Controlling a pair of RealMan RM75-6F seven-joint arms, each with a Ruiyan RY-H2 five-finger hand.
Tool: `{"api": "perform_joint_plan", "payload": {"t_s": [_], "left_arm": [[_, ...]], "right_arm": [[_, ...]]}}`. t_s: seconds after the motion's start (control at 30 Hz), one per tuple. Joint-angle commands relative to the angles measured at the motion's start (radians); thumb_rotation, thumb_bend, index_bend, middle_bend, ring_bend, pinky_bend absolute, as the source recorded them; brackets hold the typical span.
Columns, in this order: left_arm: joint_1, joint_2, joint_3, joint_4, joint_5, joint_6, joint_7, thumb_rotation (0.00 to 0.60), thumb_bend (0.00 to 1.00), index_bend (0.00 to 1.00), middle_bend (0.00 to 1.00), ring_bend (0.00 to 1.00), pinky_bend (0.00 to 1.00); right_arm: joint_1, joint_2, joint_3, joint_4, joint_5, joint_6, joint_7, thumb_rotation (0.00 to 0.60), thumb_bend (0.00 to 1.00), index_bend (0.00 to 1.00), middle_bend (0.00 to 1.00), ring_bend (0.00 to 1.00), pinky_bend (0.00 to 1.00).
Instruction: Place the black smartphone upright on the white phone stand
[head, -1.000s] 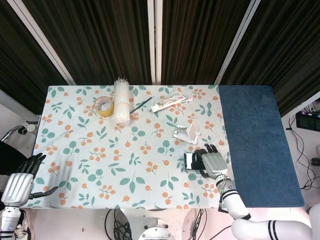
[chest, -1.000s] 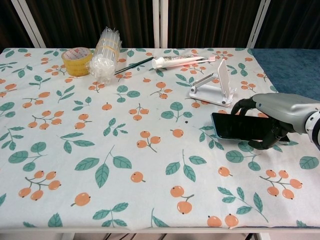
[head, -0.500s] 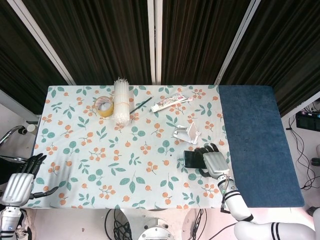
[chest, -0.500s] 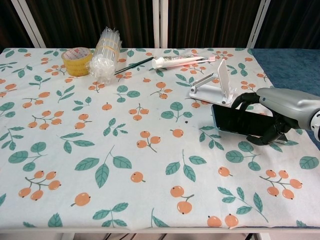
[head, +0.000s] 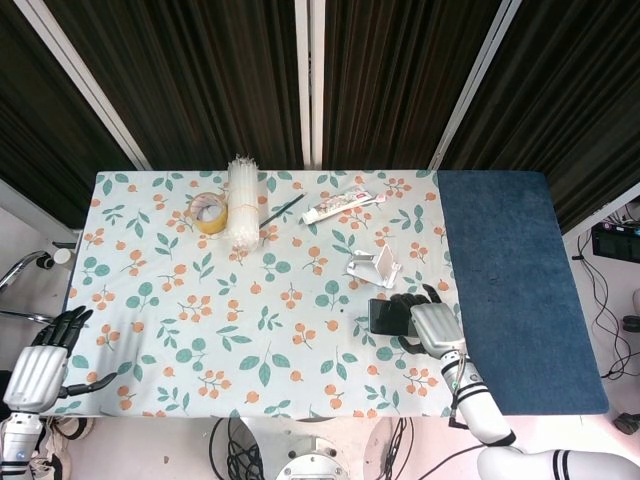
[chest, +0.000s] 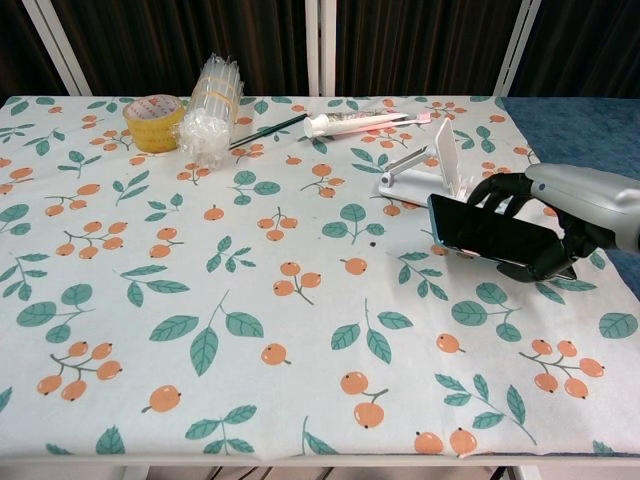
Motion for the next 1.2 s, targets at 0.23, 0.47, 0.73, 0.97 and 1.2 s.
{"api": "perform_joint_plan", "payload": {"t_s": [0.23, 0.47, 0.73, 0.97, 1.2], "left_arm": [[0.0, 0.004, 0.001, -0.008, 0.004, 0.003, 0.003, 0.311, 0.05, 0.07, 0.05, 0.08, 0.22], [0.008, 0.009, 0.006, -0.01, 0.007, 0.012, 0.004, 0.314, 0.05, 0.07, 0.05, 0.08, 0.22], [0.018, 0.014, 0.011, -0.006, 0.005, 0.019, -0.002, 0.314, 0.05, 0.07, 0.05, 0.08, 0.22], [0.021, 0.016, 0.015, -0.003, 0.005, 0.014, -0.01, 0.315, 0.05, 0.07, 0.05, 0.08, 0.22], [0.015, 0.011, 0.015, -0.001, 0.005, 0.0, -0.014, 0.314, 0.05, 0.07, 0.05, 0.08, 0.22]], "right_arm": [[-0.081, 0.003, 0.027, -0.012, -0.265, 0.143, 0.268, 0.6, 0.34, 0.59, 0.4, 0.33, 0.0], [-0.109, -0.096, 0.1, 0.123, -0.354, 0.235, 0.517, 0.6, 0.34, 0.6, 0.38, 0.33, 0.0], [-0.099, -0.183, 0.165, 0.254, -0.31, 0.18, 0.74, 0.6, 0.34, 0.6, 0.37, 0.32, 0.0], [-0.076, -0.221, 0.213, 0.329, -0.288, 0.123, 0.876, 0.6, 0.34, 0.61, 0.36, 0.31, 0.0], [-0.055, -0.269, 0.254, 0.403, -0.271, 0.107, 0.928, 0.6, 0.34, 0.61, 0.35, 0.31, 0.0]]}}
